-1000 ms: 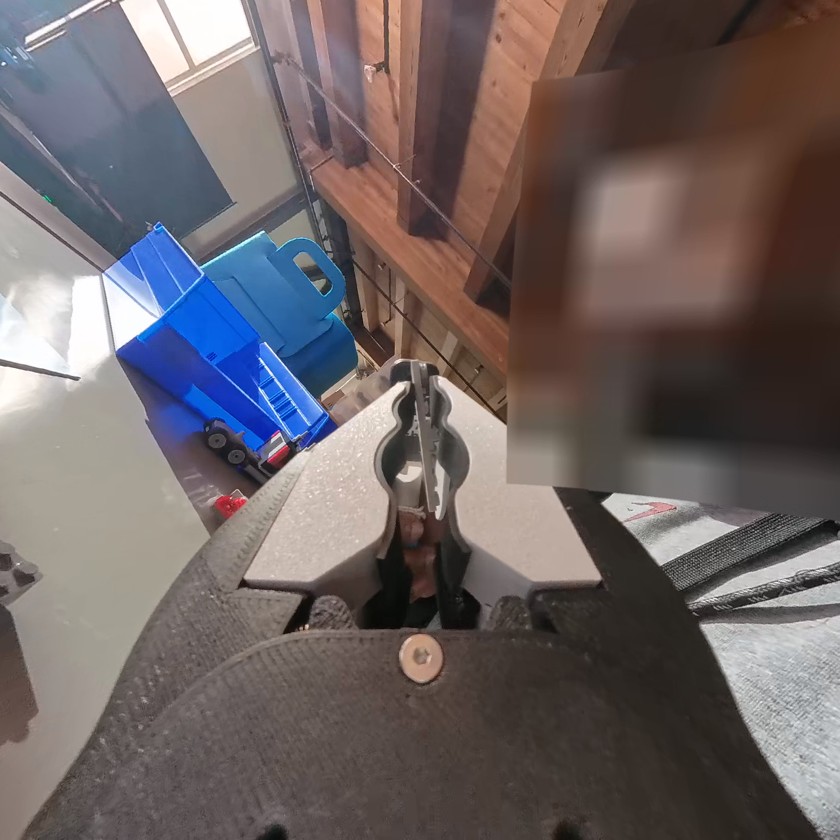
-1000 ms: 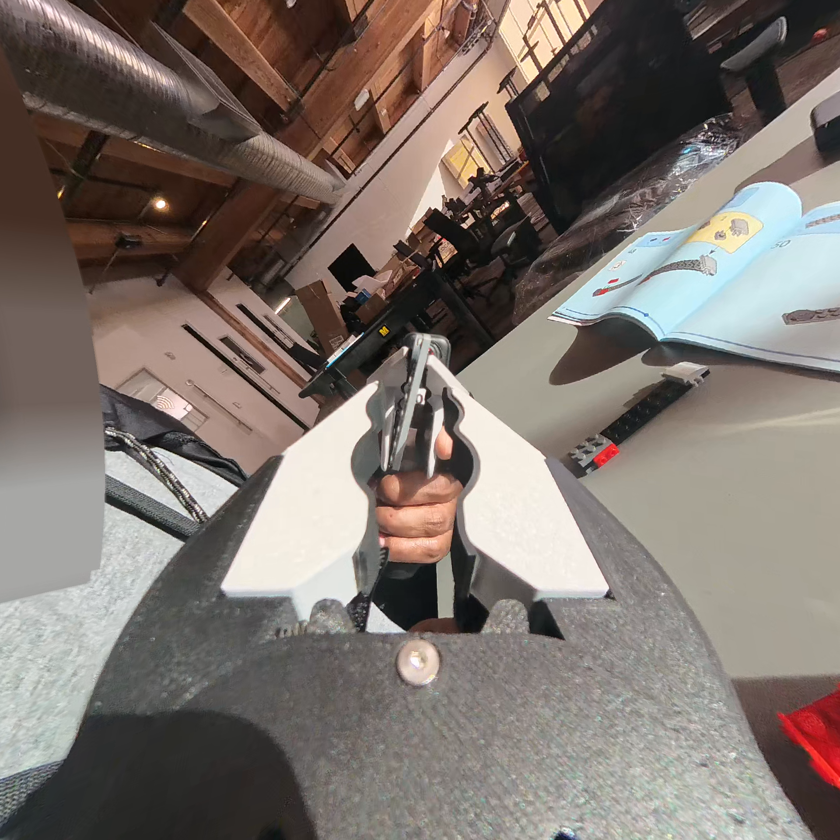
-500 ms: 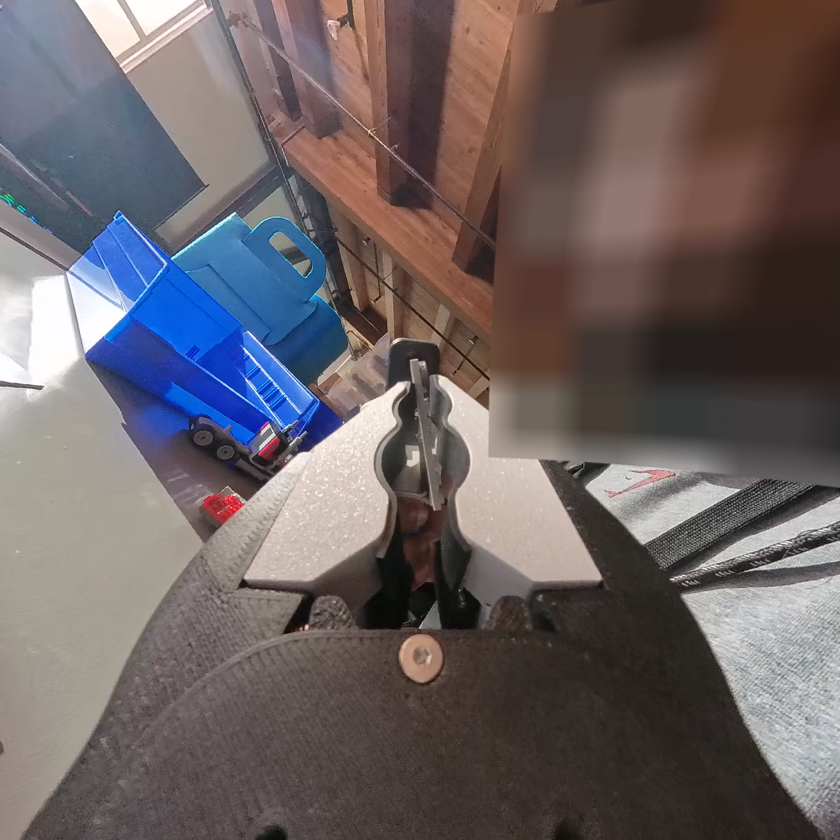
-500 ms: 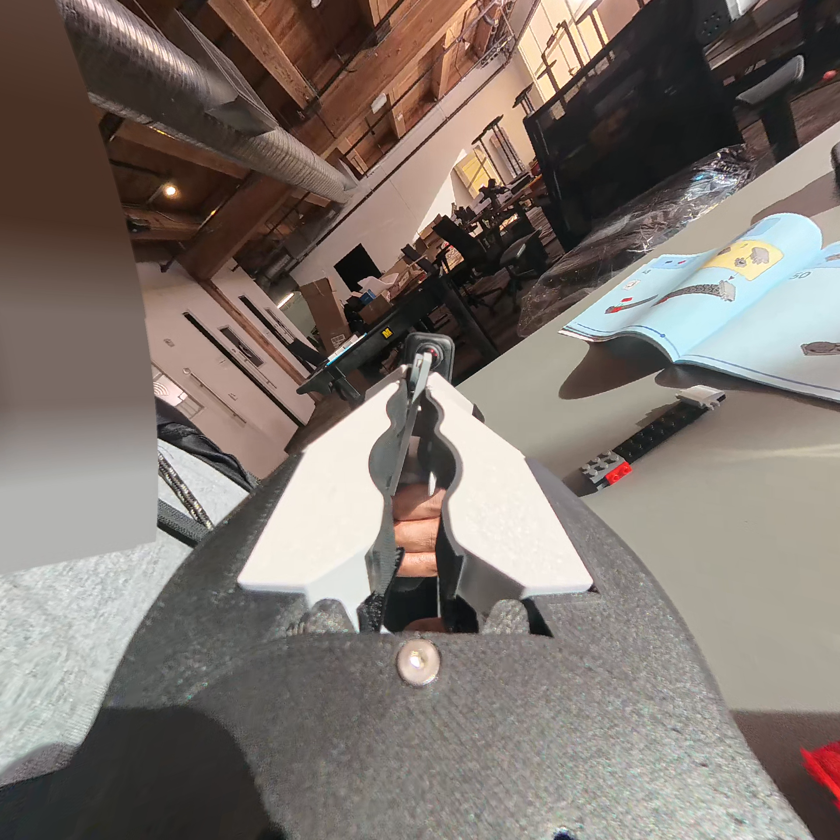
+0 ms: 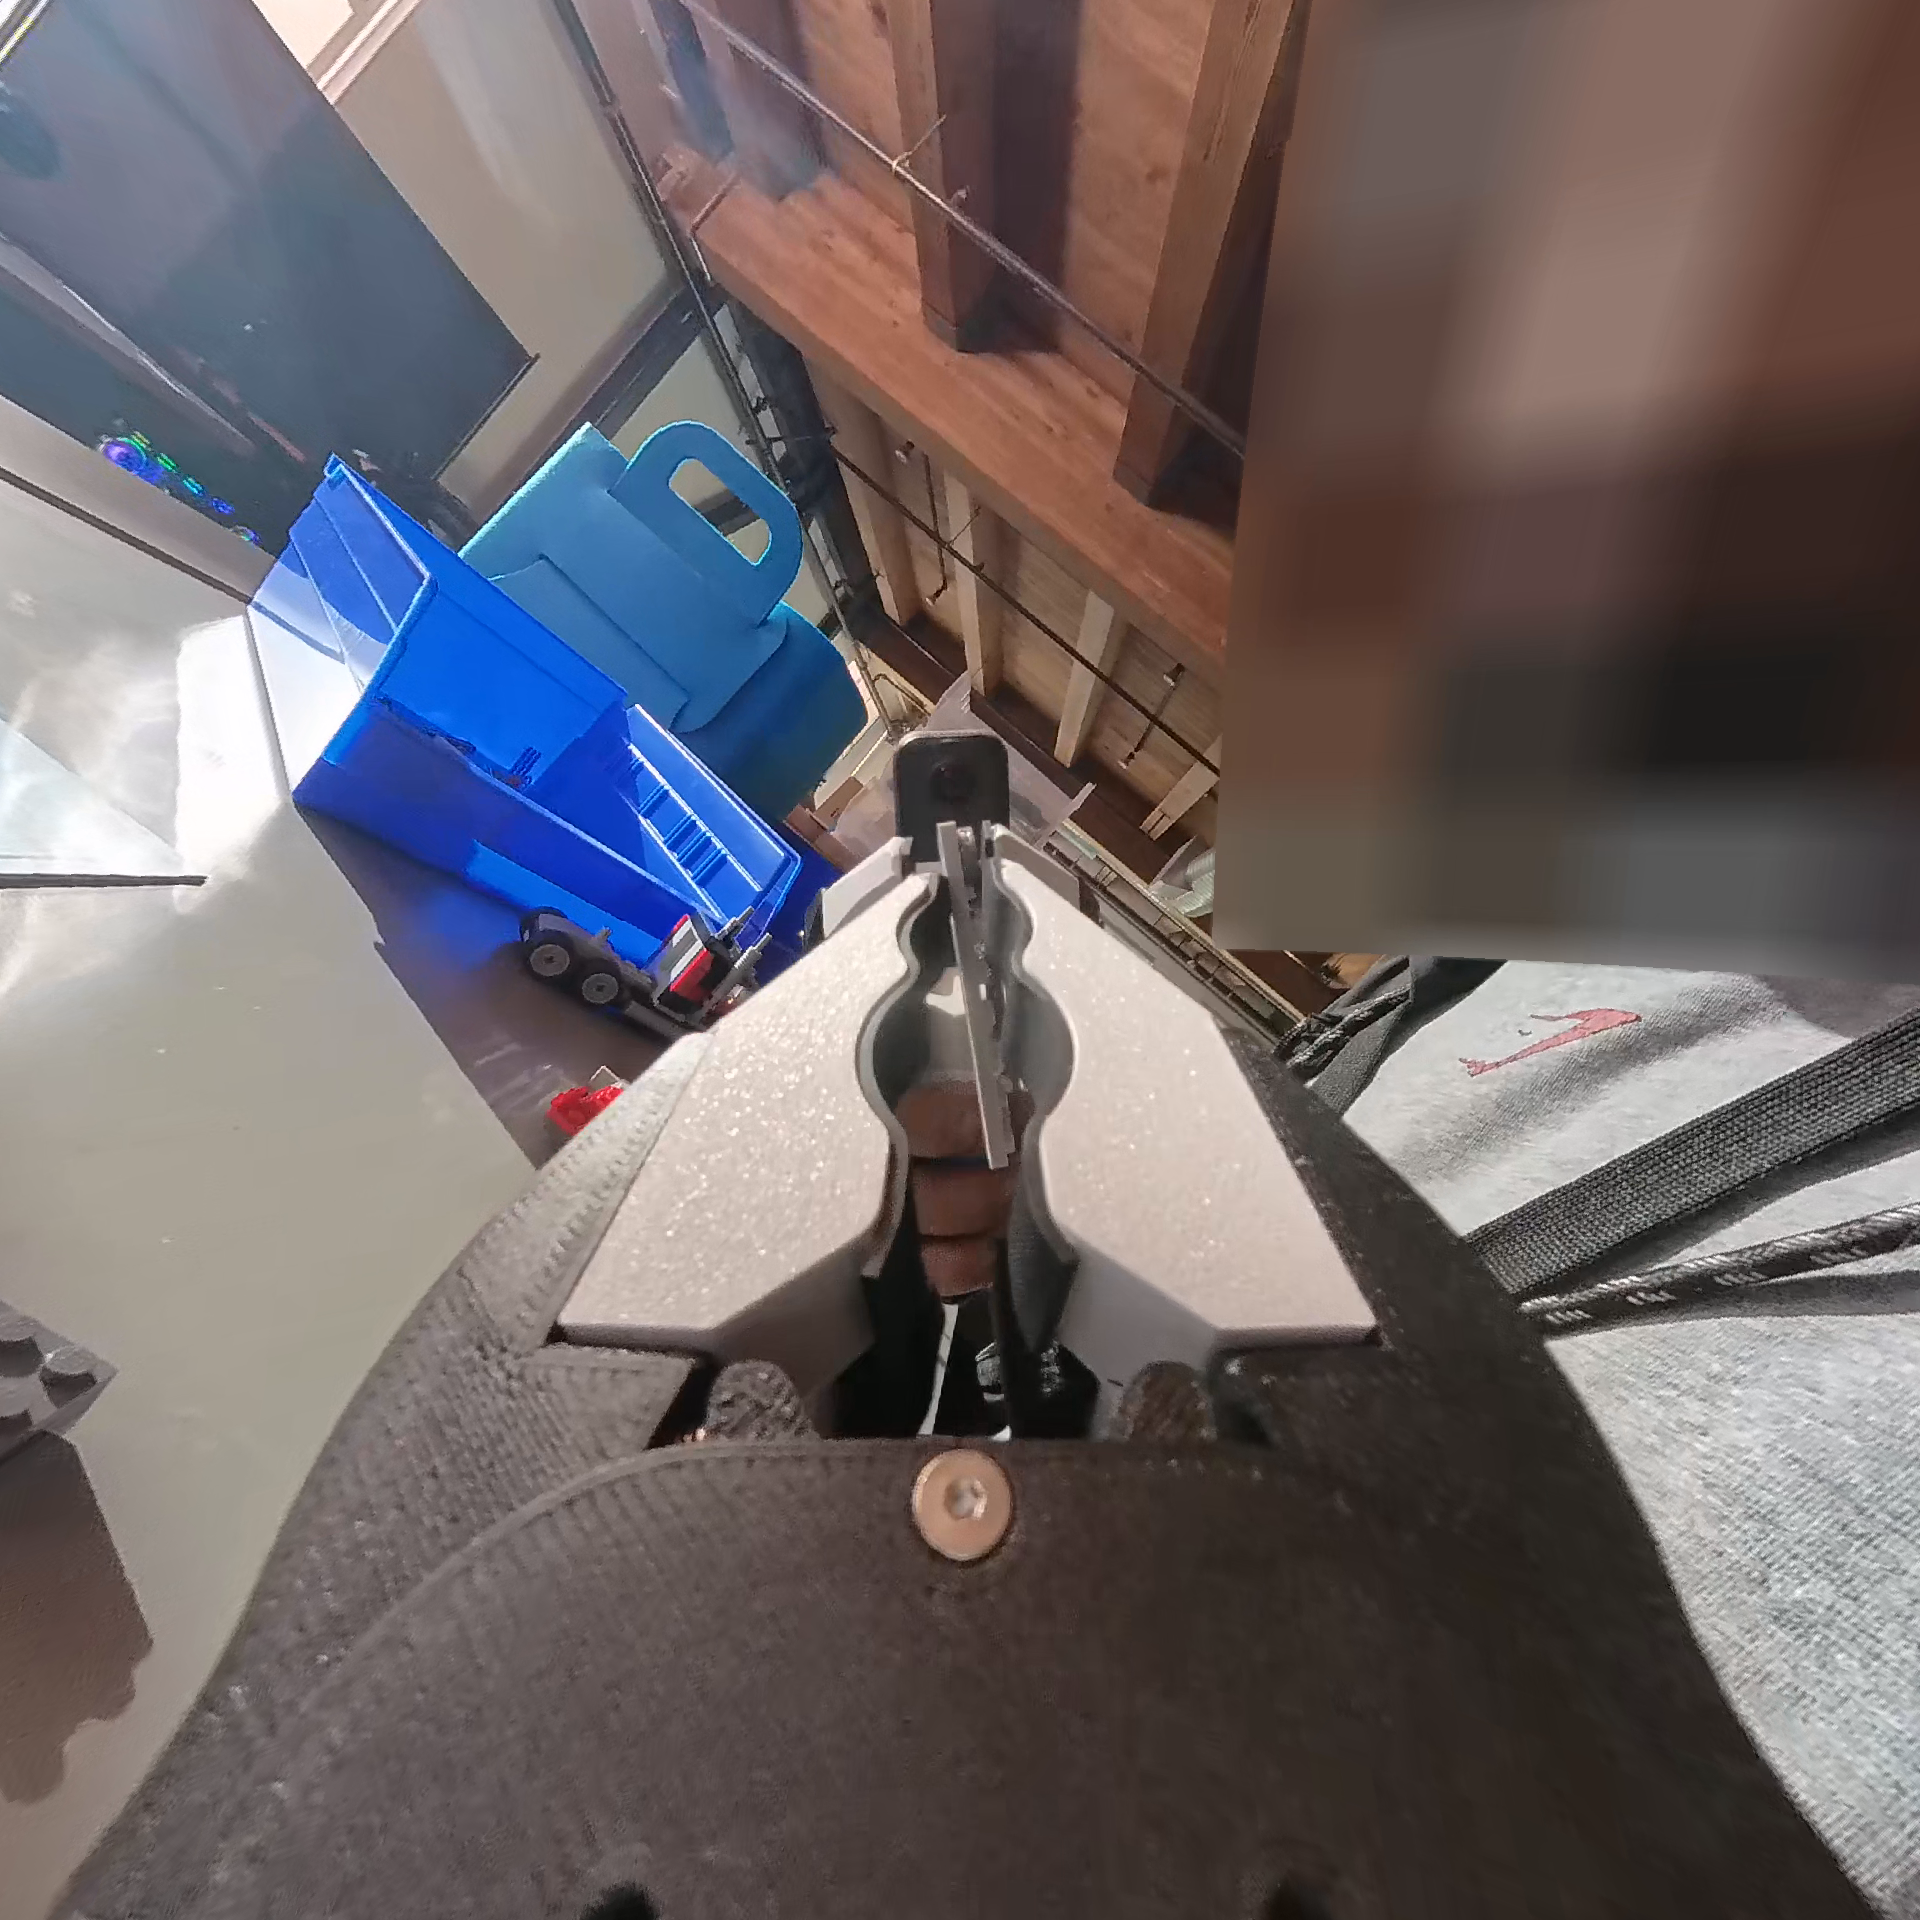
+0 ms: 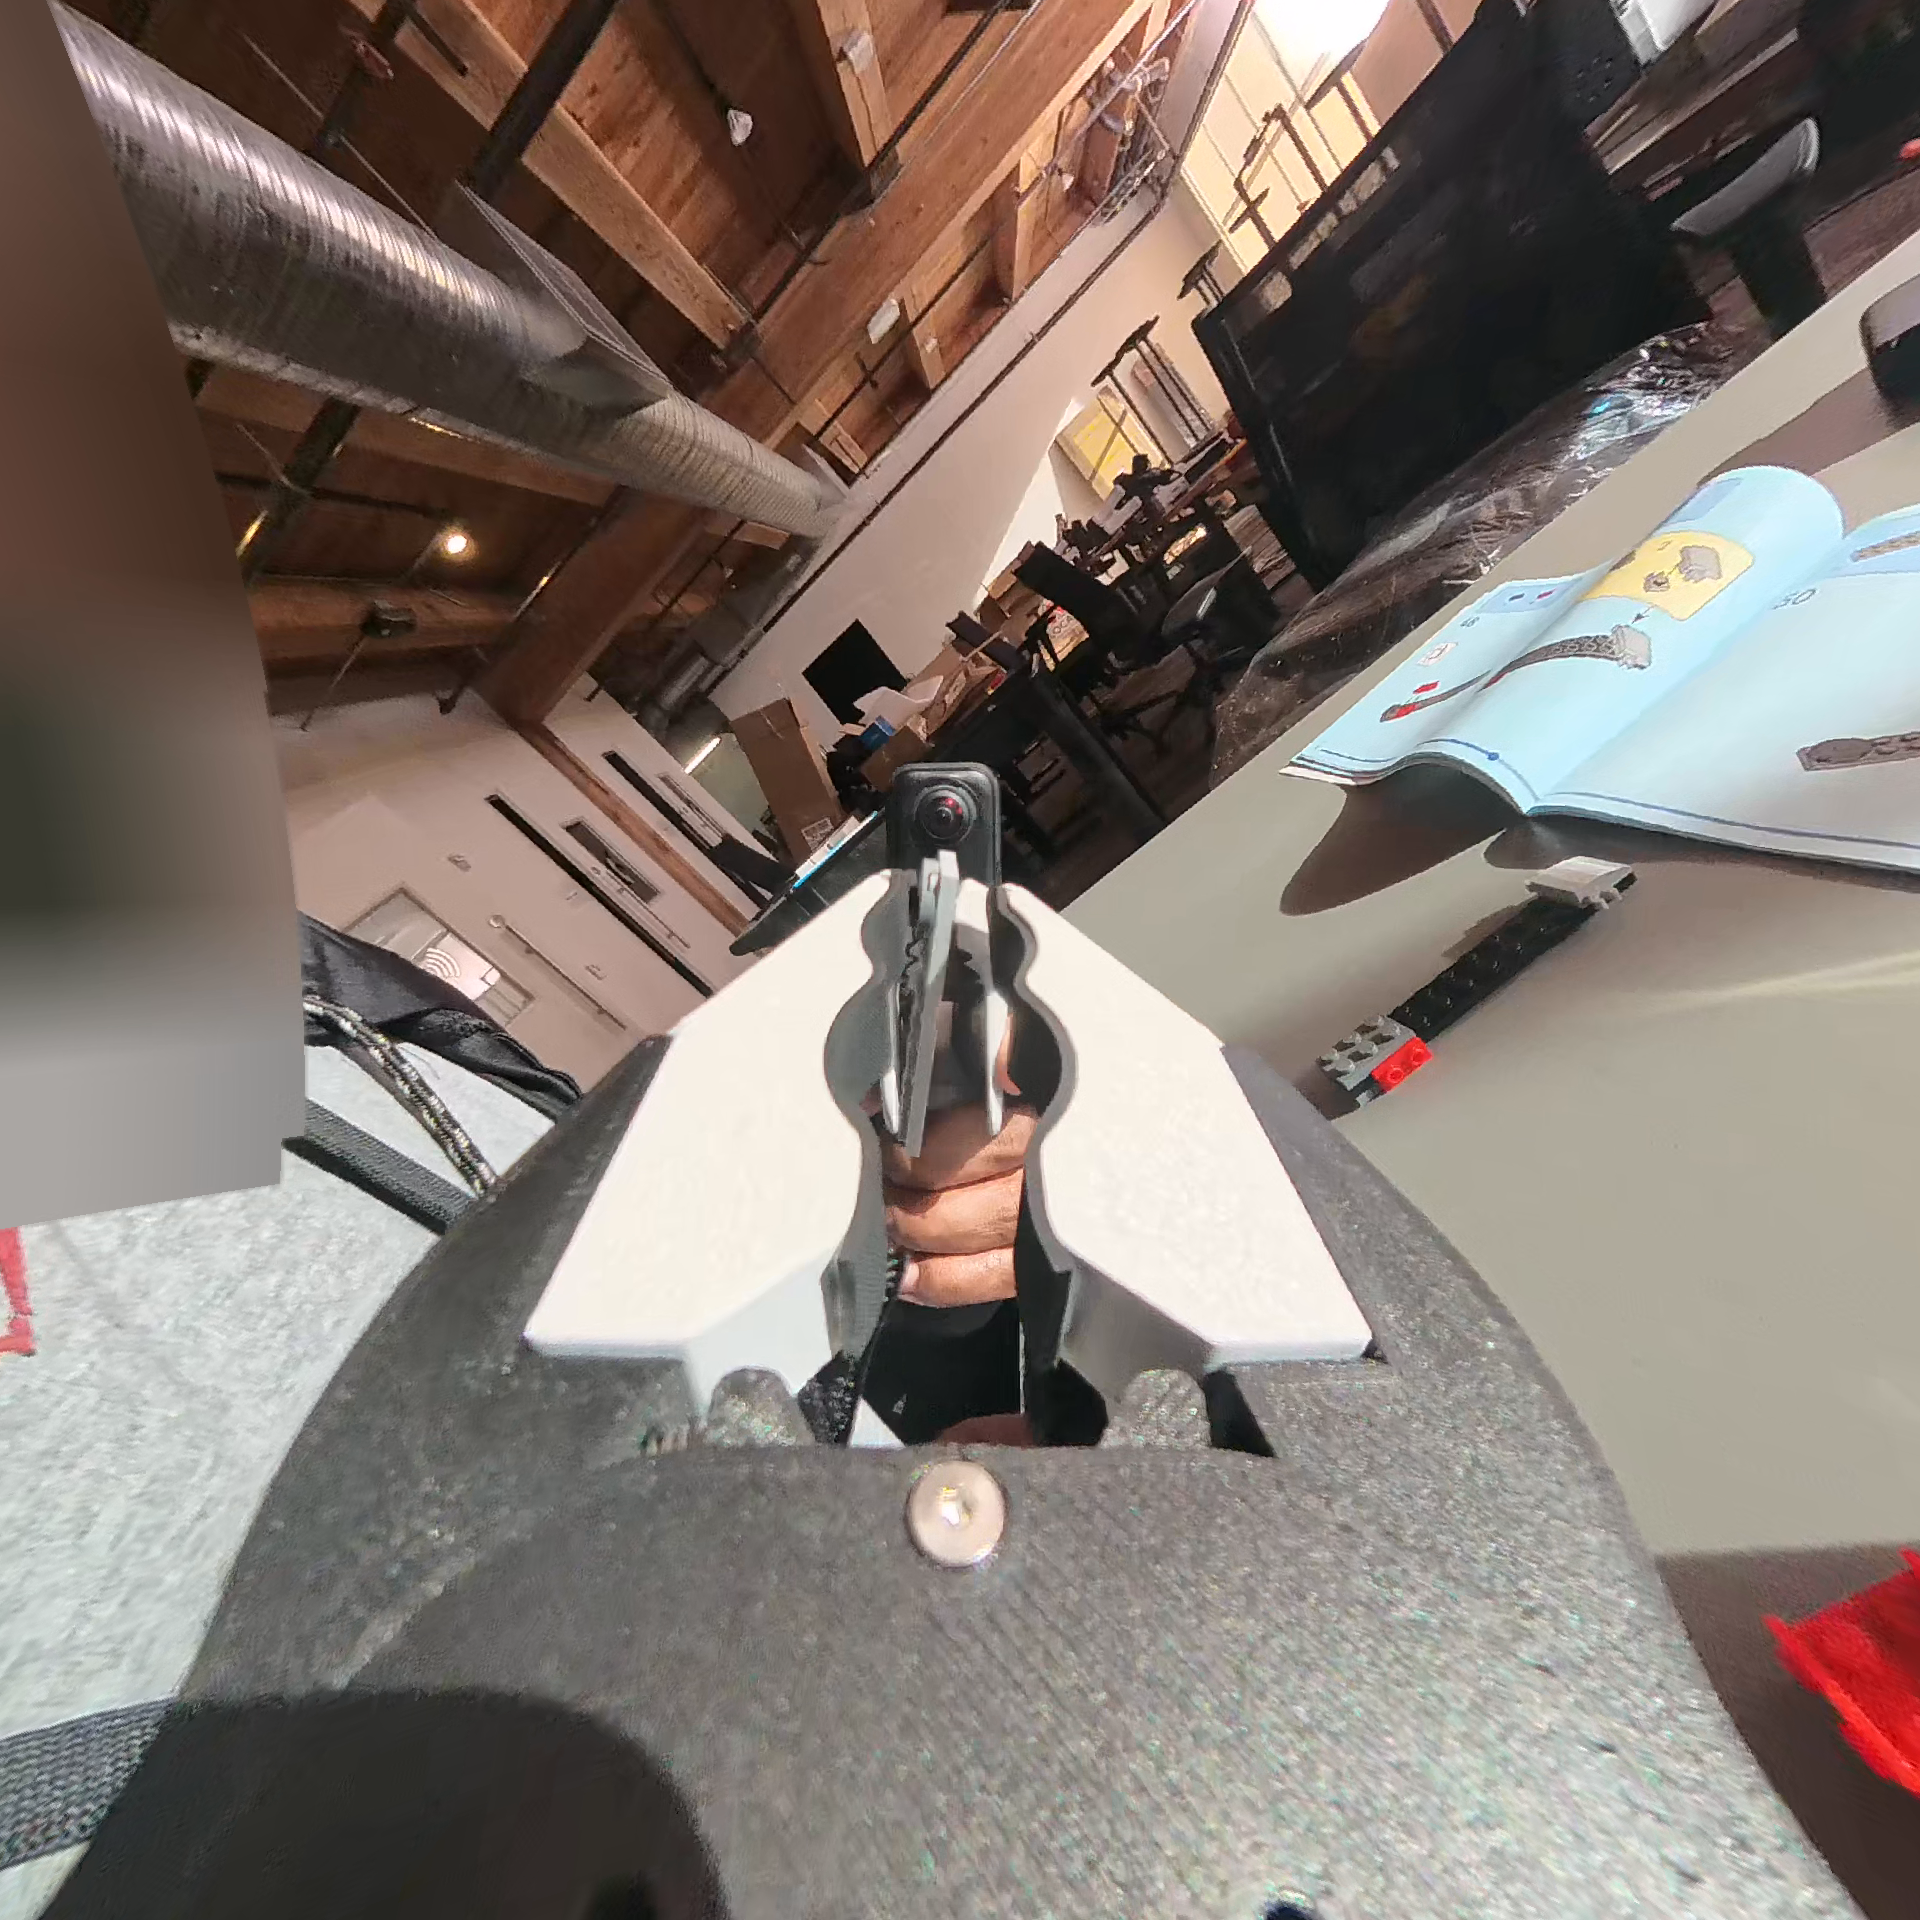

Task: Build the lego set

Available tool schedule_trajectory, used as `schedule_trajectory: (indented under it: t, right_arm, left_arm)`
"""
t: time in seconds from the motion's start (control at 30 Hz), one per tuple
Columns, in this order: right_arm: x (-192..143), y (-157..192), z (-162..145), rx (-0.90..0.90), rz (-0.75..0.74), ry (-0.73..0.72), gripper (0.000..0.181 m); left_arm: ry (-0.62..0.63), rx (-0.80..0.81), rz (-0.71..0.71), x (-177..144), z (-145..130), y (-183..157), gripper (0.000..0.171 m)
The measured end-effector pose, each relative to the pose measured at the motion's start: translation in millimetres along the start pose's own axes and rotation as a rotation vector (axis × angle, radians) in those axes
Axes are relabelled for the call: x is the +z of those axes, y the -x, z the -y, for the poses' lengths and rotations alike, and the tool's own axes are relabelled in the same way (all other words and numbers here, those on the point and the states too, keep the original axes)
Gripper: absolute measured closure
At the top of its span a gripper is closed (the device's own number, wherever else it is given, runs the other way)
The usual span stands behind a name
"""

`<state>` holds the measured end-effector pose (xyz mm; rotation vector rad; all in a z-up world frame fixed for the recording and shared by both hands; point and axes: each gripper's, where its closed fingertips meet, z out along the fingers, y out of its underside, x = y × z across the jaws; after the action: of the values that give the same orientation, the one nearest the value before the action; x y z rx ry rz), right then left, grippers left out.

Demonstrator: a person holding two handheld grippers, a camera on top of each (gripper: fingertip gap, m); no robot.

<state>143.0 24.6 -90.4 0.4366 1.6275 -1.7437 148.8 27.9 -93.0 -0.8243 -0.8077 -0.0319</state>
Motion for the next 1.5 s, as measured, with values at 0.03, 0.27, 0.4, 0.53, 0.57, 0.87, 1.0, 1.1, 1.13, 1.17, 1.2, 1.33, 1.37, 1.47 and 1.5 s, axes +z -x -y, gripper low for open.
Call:
schedule_trajectory:
  t: [0.03,0.27,0.4,0.53,0.57,0.87,1.0,1.1,1.13,1.17,1.2,1.33,1.37,1.47,1.5]
  right_arm:
    - [0.2,0.6,-0.8,-0.004,0.004,0.008,0.167]
    - [2.0,-0.3,-4.2,-0.059,0.0,0.035,0.174]
    - [2.8,-2.6,-8.4,-0.062,-0.005,0.067,0.174]
    - [1.4,-2.4,-13.1,-0.064,0.003,0.103,0.175]
    - [1.0,-1.3,-14.5,-0.067,0.007,0.114,0.175]
    - [-8.2,7.5,-24.8,-0.088,0.007,0.137,0.174]
    - [-14.9,12.4,-26.2,-0.087,0.02,0.125,0.174]
    - [-18.5,13.0,-26.6,-0.078,0.023,0.103,0.174]
    - [-19.6,11.8,-26.0,-0.074,0.017,0.094,0.174]
    - [-20.5,11.6,-25.6,-0.071,0.019,0.088,0.174]
    - [-21.1,11.6,-25.0,-0.065,0.021,0.083,0.174]
    - [-21.8,9.7,-21.5,-0.065,0.015,0.066,0.173]
    - [-21.4,8.9,-20.6,-0.062,0.014,0.062,0.173]
    - [-18.3,5.0,-18.5,-0.046,0.009,0.056,0.173]
    - [-17.0,3.5,-17.8,-0.041,0.008,0.055,0.173]
  left_arm:
    - [0.01,0.006,0.002,0.6,-1.4,-0.1,0.166]
    - [0.042,0.031,0.029,-1.2,-3.6,2.5,0.166]
    - [0.088,0.023,0.035,-4.3,-6.2,3.4,0.166]
    - [0.127,0.015,0.051,-5.6,-10.0,4.1,0.163]
    - [0.136,-0.002,0.055,-5.7,-11.3,4.7,0.159]
    - [0.194,-0.062,0.019,0.5,-28.1,-6.9,0.154]
    - [0.21,-0.055,0.01,3.9,-33.8,-11.7,0.155]
    - [0.216,-0.064,0.004,5.4,-36.6,-12.5,0.156]
    - [0.218,-0.068,-0.005,5.7,-37.5,-13.7,0.162]
    - [0.216,-0.078,-0.004,6.4,-37.7,-13.5,0.163]
    - [0.212,-0.087,-0.004,7.2,-37.9,-13.5,0.163]
    - [0.192,-0.124,-0.006,9.3,-35.8,-12.1,0.164]
    - [0.186,-0.134,-0.001,9.3,-34.7,-10.3,0.165]
    - [0.151,-0.177,0.005,7.9,-28.8,-4.4,0.165]
    - [0.139,-0.189,0.007,7.5,-26.7,-2.7,0.165]
